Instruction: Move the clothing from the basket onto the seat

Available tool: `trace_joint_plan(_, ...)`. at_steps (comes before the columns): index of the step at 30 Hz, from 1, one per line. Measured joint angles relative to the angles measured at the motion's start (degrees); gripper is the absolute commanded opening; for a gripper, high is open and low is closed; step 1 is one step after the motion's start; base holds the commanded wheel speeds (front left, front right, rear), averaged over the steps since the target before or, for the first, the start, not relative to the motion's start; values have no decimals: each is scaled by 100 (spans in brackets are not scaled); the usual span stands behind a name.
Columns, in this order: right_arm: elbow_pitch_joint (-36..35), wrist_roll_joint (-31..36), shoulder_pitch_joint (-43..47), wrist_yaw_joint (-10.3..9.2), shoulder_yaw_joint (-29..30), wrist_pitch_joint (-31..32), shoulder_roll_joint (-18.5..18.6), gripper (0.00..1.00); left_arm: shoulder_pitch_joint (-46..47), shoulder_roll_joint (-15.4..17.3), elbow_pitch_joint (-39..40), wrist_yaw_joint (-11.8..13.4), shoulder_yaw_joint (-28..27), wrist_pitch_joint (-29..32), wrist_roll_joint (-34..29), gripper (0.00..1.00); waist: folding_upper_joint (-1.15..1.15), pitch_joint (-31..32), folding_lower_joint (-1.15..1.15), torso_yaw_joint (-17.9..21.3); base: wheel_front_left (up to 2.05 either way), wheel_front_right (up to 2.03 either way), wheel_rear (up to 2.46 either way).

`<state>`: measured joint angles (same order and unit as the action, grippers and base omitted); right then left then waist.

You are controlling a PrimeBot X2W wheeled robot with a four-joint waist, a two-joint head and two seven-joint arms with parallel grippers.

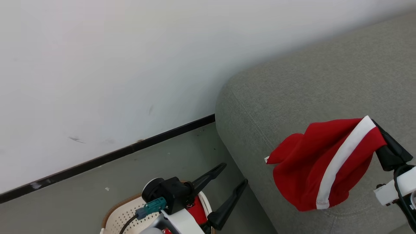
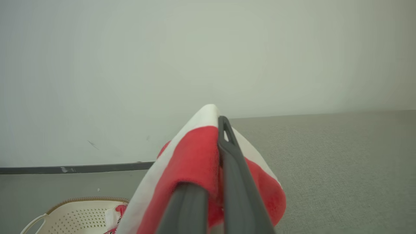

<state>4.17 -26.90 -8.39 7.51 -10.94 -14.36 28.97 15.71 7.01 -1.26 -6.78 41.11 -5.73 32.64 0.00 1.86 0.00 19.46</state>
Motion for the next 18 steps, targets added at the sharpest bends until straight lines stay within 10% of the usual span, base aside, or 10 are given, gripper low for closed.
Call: trace_joint_plan(18,260,-435,-2369,0,-246,808,54,0,20,51,26,65,-40,-119,-247,100,0,-433,0,257,0,0,0)
